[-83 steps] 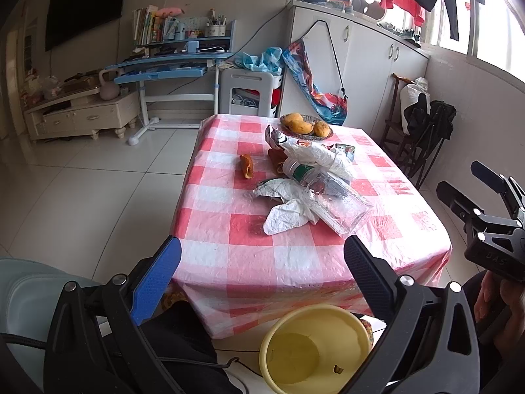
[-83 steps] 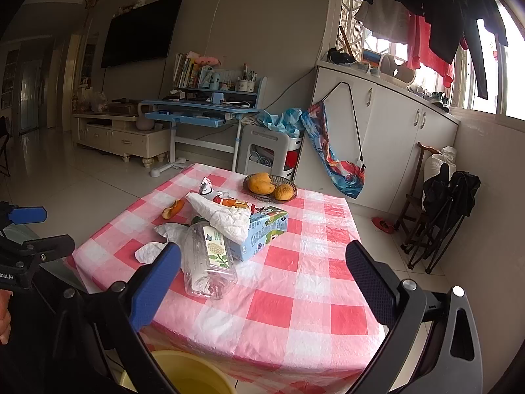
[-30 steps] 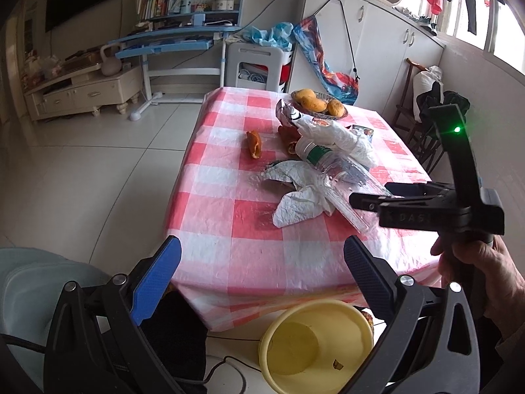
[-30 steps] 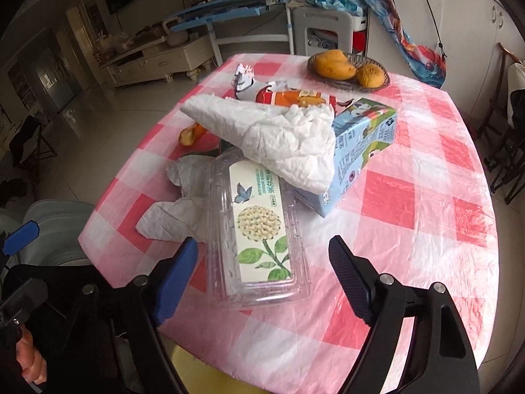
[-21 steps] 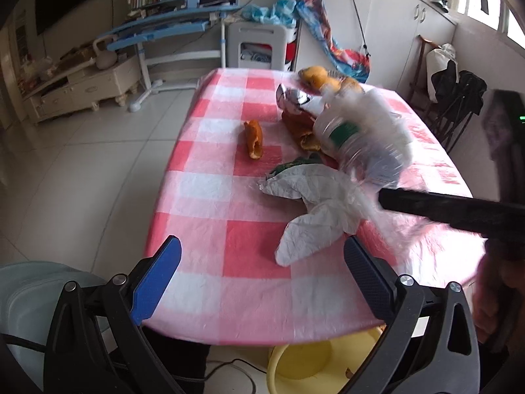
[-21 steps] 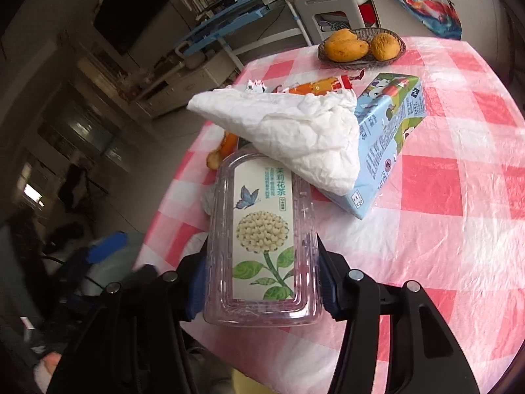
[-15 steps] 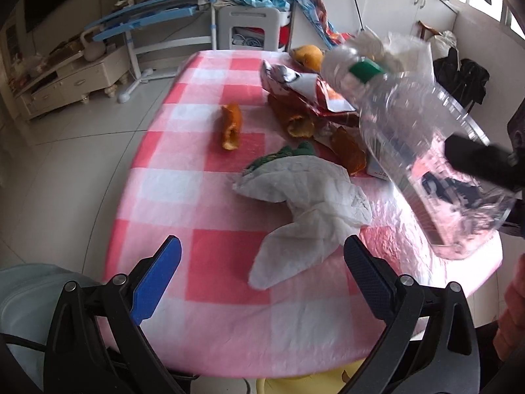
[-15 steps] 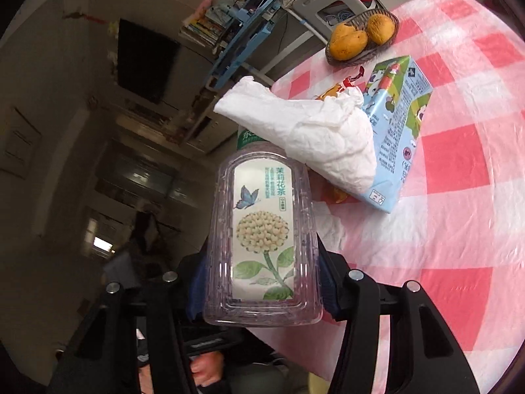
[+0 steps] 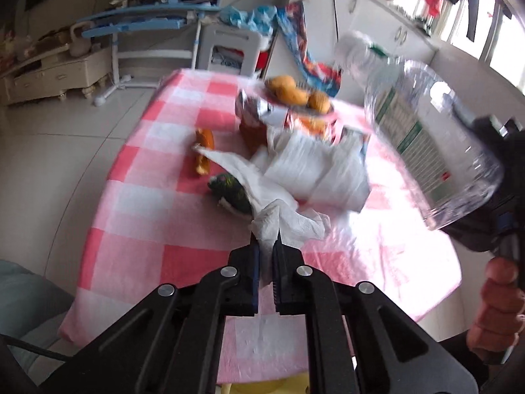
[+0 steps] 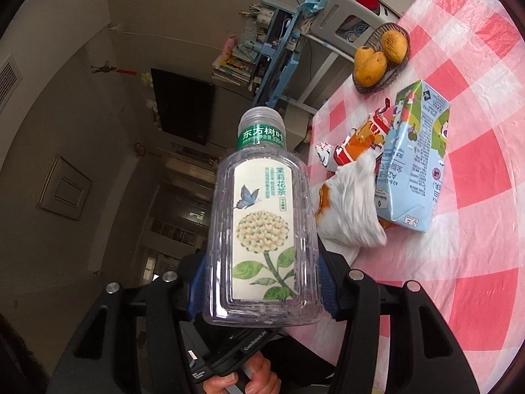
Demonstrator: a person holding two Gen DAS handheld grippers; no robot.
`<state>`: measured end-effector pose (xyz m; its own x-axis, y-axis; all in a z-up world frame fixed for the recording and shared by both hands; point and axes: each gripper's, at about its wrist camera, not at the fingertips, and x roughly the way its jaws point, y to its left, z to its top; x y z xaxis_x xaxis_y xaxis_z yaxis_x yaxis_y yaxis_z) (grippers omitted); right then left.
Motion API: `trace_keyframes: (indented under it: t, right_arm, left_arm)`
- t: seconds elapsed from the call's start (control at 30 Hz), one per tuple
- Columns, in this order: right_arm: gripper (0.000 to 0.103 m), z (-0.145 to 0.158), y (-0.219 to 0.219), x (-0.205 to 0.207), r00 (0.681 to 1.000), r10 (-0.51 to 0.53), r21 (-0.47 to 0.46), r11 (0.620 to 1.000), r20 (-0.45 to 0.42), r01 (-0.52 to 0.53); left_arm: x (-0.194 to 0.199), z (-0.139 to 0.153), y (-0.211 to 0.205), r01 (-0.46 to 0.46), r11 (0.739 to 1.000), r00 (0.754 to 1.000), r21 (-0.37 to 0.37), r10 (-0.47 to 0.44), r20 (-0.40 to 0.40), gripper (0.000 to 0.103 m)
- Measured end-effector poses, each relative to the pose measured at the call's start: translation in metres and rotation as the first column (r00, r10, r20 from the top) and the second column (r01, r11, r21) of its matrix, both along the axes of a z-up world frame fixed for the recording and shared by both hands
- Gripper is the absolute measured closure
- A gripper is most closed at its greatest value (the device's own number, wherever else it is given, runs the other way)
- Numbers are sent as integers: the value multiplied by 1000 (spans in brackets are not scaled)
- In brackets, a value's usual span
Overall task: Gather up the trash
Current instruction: 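Carry bottle and tissue over the yellow bucket and release both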
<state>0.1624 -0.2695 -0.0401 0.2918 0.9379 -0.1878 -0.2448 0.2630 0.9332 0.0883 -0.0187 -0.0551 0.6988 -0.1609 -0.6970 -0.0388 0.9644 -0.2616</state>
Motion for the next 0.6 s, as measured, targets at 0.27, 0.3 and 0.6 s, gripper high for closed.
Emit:
trace_keyframes:
  t: [0.27,0.3,0.6]
  right_arm:
    - [48,7,-9,-1,998,-34,7,999,48,34]
    - [48,6,-9,-2,998,-35,-5,999,52,36]
    - [48,10,5,-62,993,75,-260,964,96,-48]
  left_arm:
    - [-33,32,18,-27,999,993,-43,32,117,96]
    - [-38,37,21,-30,998,991,-50,37,130,96]
    - [-69,49,50,-93,992,983,-90,106,150,96]
